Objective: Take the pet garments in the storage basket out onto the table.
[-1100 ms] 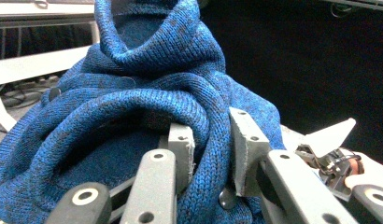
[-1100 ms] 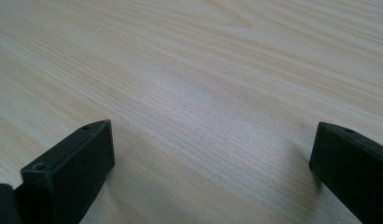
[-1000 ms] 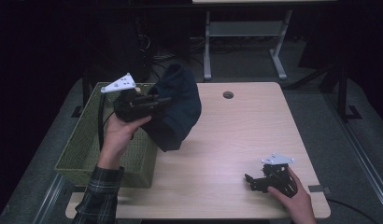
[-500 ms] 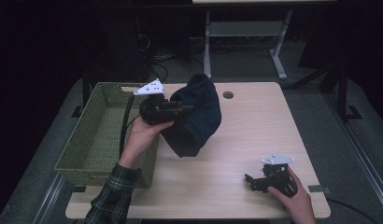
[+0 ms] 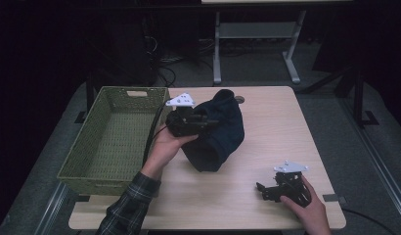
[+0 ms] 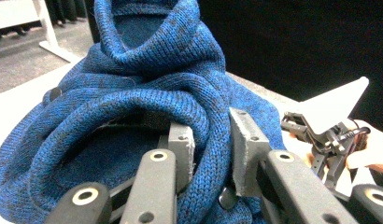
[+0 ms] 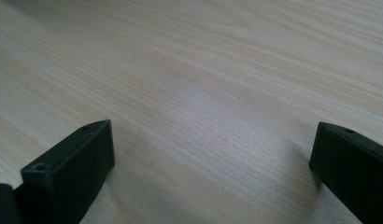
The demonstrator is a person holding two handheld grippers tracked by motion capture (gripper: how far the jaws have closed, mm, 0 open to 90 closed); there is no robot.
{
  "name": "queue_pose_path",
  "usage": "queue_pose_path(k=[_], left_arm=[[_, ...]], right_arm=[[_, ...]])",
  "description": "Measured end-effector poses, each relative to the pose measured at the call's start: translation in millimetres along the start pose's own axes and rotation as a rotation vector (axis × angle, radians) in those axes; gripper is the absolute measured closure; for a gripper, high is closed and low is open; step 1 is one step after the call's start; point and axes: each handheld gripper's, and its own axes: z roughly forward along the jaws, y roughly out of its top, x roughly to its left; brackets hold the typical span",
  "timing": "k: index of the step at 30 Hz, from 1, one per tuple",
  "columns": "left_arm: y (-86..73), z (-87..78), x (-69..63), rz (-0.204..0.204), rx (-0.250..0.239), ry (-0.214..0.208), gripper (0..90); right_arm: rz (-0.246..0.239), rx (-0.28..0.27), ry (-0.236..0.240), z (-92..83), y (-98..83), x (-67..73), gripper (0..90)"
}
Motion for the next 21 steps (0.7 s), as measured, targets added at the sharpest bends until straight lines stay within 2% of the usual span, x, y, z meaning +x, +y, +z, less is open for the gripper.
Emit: queue_pose_path(k=[21], left_arm=[[-11.9, 52.3, -5.9, -0.003, 0.083, -0.034, 72.3]], right_arm=[[-0.002, -0.001, 0.0, 0.1, -0.1, -0.1, 0.0]])
